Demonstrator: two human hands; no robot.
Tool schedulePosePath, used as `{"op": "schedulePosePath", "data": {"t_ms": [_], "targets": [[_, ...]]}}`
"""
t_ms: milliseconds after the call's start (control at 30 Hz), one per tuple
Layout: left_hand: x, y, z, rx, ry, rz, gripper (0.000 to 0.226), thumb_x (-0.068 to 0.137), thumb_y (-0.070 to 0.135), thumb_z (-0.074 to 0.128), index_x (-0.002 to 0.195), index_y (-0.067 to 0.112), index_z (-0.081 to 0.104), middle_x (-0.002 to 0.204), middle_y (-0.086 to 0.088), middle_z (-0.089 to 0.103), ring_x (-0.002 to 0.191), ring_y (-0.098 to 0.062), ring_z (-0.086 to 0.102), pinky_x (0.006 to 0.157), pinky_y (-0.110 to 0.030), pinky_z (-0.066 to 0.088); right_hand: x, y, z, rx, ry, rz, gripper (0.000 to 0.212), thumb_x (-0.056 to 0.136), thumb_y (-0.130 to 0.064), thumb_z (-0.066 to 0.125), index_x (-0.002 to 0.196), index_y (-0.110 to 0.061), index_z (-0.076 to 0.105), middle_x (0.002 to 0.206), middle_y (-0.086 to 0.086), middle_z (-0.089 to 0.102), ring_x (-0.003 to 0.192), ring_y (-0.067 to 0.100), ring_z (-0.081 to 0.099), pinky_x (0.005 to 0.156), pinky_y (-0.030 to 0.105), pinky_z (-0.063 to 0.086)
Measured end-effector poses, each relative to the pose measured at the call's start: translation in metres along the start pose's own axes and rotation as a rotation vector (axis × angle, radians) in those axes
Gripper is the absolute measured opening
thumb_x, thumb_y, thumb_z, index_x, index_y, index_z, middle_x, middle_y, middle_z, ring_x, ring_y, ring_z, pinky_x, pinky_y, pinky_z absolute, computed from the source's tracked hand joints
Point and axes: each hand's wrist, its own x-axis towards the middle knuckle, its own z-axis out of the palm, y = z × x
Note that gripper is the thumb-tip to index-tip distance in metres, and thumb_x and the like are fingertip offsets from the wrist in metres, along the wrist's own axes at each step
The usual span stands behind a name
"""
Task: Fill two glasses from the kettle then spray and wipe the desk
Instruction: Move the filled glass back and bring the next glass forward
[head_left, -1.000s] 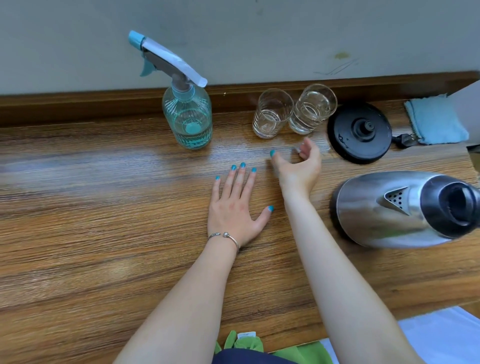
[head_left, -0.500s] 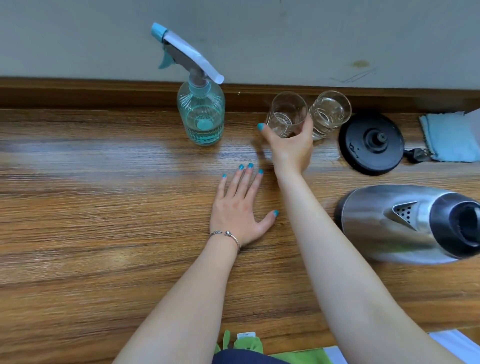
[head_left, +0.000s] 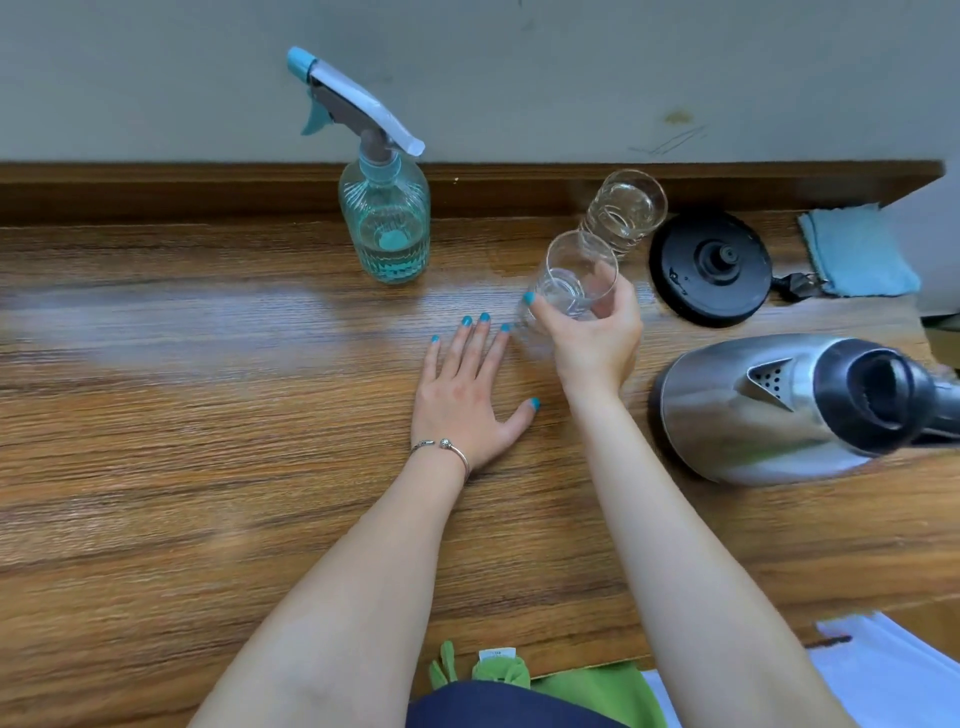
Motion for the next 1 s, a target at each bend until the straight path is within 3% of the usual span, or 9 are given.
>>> {"op": "schedulePosePath", "data": {"t_ms": [200,400,567,733,833,1000], "targets": [[0.003,0.000,-0.001,0.013,-0.058,0.000,0.088,0.084,0.079,0.012,0.157,0.030,0.003,0.165,0.005,-0.002,0.151,-0.014,-0.007,0.120,-0.042,-0.009,-0.049,0.036,-0.053,0.001,0.018,0.011,0.080,0.049,-0.055,0.085,0.122,-0.033,0.059,0.112,-0.016,0.066,0.107,0.006,0.063,0.097,0.035,0.051],[0.007,-0.011,-0.009,-0.075,-0.186,0.055,0.087,0.087,0.075,0.023,0.156,0.030,-0.005,0.165,0.004,-0.010,0.150,-0.013,-0.013,0.121,-0.042,-0.008,-0.103,0.073,-0.097,0.033,-0.046,0.054,0.083,0.048,-0.054,0.085,0.124,-0.033,0.059,0.111,-0.019,0.066,0.109,0.002,0.062,0.099,0.024,0.047],[-0.031,-0.006,-0.008,-0.105,-0.065,0.054,0.078,0.096,0.058,0.033,0.156,0.025,-0.004,0.165,0.000,-0.006,0.151,-0.017,-0.006,0.121,-0.039,-0.003,-0.122,0.093,-0.120,0.034,-0.055,0.068,0.087,0.047,-0.054,0.085,0.127,-0.035,0.057,0.118,-0.019,0.065,0.110,-0.003,0.061,0.094,0.020,0.049],[-0.106,0.042,-0.001,-0.194,0.023,0.082,0.072,0.098,0.045,0.039,0.157,0.016,0.010,0.165,-0.004,0.008,0.152,-0.021,0.001,0.122,-0.038,-0.005,-0.121,0.101,-0.138,0.023,-0.130,0.042,0.089,0.044,-0.052,0.086,0.127,-0.035,0.057,0.120,-0.019,0.066,0.099,-0.012,0.062,0.078,0.029,0.059],[-0.136,0.069,0.003,-0.223,0.011,0.100,0.070,0.099,0.044,0.038,0.157,0.016,0.010,0.164,-0.003,0.002,0.150,-0.016,-0.011,0.122,-0.038,-0.006,-0.115,0.105,-0.148,-0.005,-0.208,0.006,0.089,0.044,-0.051,0.087,0.127,-0.037,0.057,0.119,-0.022,0.065,0.106,-0.007,0.063,0.081,0.032,0.060],[-0.154,0.102,0.013,-0.240,-0.048,-0.071,0.071,0.101,0.042,0.032,0.157,0.014,-0.002,0.164,-0.005,-0.014,0.147,-0.018,-0.024,0.121,-0.037,-0.012,-0.105,0.116,-0.162,-0.046,-0.332,-0.054,0.087,0.046,-0.052,0.085,0.127,-0.044,0.054,0.120,-0.026,0.062,0.111,-0.004,0.062,0.084,0.034,0.060]]}}
